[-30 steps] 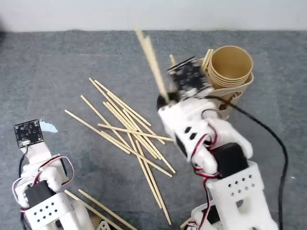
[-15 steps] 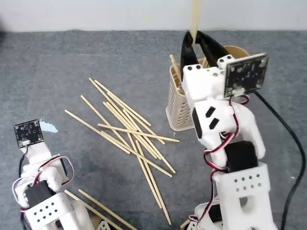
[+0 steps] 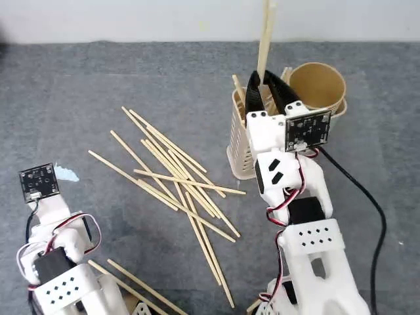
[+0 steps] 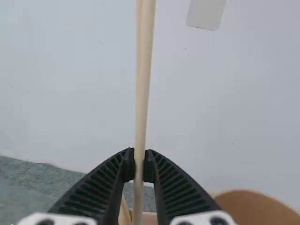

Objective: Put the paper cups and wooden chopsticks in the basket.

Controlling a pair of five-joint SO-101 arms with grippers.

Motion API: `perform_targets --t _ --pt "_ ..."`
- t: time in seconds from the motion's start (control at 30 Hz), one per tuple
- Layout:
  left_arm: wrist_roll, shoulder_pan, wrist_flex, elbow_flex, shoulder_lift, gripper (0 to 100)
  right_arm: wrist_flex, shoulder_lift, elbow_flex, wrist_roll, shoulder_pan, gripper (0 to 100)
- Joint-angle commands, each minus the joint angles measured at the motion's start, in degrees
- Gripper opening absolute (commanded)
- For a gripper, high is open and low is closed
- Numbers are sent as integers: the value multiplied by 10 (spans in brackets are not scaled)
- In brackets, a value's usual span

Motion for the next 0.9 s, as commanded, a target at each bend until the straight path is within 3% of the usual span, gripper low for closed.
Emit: perform_targets --t 0.0,0.2,0.4,0.57,0.87 --pt "3 2 -14 -2 -7 13 -2 -1 -3 5 5 35" --pt "3 2 -14 -2 -7 13 76 -7 -36 3 5 233" --pt "3 2 -14 -2 -7 13 187 -7 -123 -3 1 207" --pt "3 2 -14 -2 -7 13 326 -7 -224 -56 -8 167" --pt "3 2 -14 -2 -7 13 565 0 -295 -43 -129 151"
